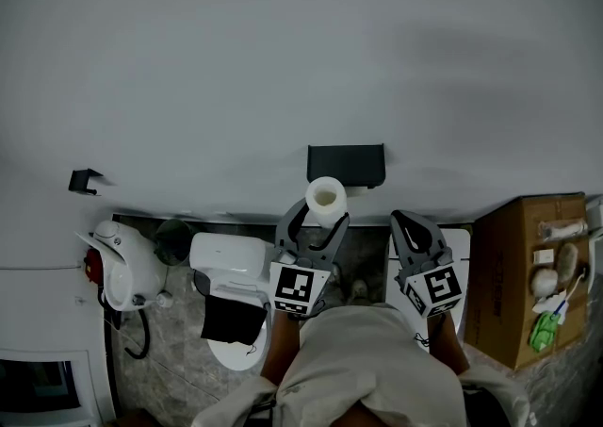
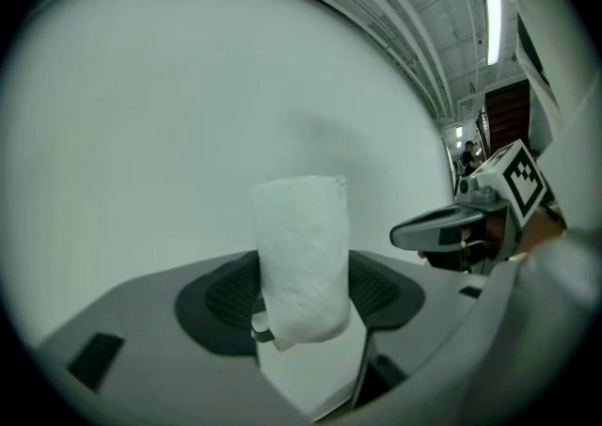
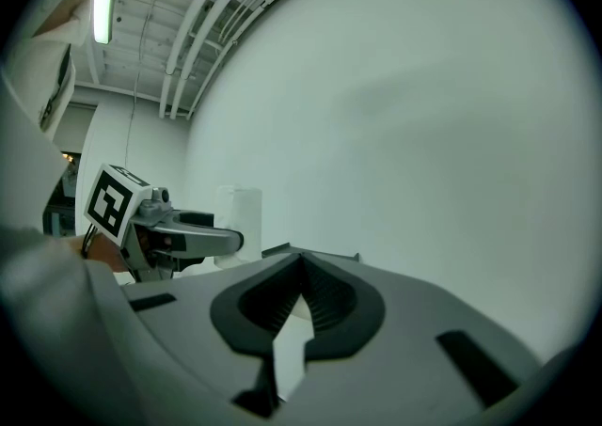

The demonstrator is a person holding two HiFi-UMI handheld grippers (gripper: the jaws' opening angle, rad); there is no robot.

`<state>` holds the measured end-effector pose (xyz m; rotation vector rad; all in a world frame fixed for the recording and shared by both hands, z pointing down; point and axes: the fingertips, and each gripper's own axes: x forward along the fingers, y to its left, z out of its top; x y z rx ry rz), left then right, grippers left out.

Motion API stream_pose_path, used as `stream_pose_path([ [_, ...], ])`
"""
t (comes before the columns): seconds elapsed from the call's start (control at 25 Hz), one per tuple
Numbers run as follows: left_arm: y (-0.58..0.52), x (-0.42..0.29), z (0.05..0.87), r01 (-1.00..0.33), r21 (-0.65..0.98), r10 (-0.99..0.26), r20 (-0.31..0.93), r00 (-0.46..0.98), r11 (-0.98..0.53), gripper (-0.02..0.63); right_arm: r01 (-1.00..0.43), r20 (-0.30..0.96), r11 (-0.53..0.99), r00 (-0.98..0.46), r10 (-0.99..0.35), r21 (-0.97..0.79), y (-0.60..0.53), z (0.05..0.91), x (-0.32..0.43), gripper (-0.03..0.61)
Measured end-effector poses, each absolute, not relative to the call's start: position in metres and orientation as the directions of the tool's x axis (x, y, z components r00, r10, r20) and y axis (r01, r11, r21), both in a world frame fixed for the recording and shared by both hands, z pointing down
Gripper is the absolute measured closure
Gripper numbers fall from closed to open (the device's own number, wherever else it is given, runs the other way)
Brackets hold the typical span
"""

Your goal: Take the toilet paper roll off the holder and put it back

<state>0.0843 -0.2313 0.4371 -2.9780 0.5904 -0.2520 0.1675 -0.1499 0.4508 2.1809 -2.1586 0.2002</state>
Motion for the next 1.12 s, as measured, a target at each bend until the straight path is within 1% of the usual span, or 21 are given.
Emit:
stream_pose_path([
  [0.32,-0.243,0.098,0.434,-0.351,-0.132,-0.367,0.132,0.921,-0.927,0.322,-0.998,0.142,-0.035,0.027,-0.989,-0.052,-0.158,0.452,0.178,0.581],
  [1.12,-0.279,0.135,0.442,-0.285,-0.118,-0.300,0.150,0.942,-0.951,0.322,-0.993,0.165,-0.102,0.091,-0.982,-0.056,-0.189,0.457,0.201,0.581],
])
